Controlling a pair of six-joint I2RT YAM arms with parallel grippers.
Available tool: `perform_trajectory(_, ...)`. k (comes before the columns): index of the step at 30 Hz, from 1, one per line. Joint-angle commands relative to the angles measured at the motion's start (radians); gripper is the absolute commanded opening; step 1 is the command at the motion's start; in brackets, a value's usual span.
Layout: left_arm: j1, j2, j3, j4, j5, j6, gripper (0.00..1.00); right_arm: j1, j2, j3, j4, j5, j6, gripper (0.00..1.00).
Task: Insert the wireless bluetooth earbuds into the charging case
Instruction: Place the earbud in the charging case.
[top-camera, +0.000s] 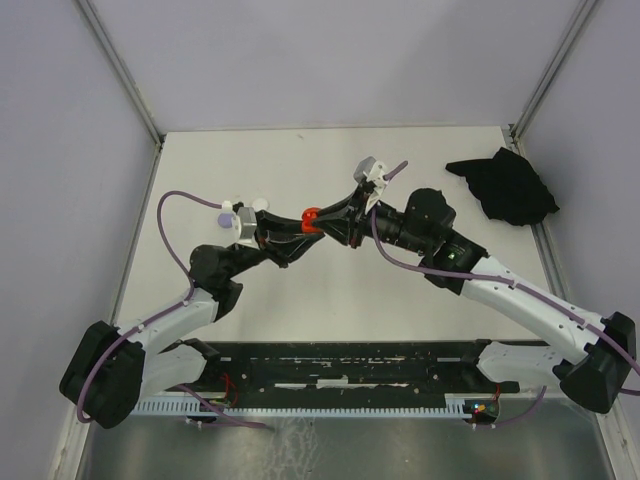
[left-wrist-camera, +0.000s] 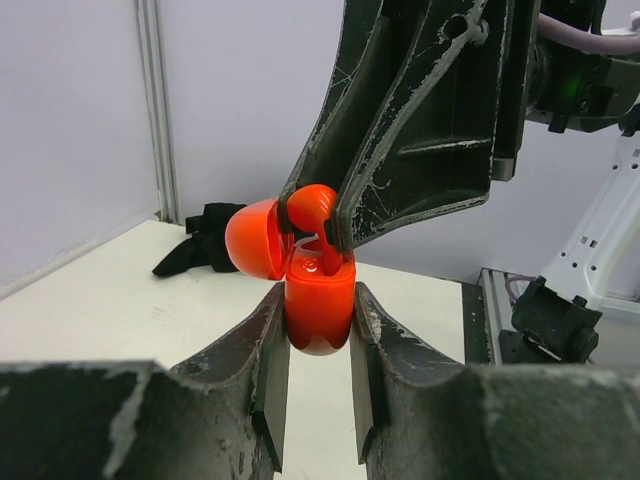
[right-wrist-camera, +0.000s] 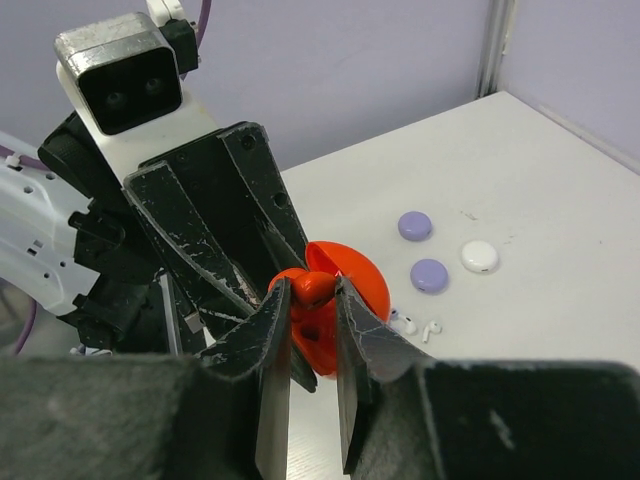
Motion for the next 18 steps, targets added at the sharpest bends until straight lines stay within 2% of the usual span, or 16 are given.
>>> perform_trajectory(1,0.000,-0.018,0.025,0.079,0.042,-0.032,0.03,0.005,-0.025,-0.009,0.054,-0.073,-0.021,0.20)
perform_trajectory(6,0.001,-0.024,0.033,0.086,0.105,-0.033,0.03,0.004,-0.022,-0.005,0.037,-0.163,-0.050,0.24)
perform_trajectory(10,0.001,-0.029,0.041,0.086,0.141,-0.036,0.03,0.001,-0.022,0.007,-0.001,-0.220,-0.078,0.32)
perform_trajectory(18,0.003,-0.025,0.039,0.088,0.148,-0.047,0.03,-0.018,-0.029,0.024,-0.078,-0.234,-0.118,0.42)
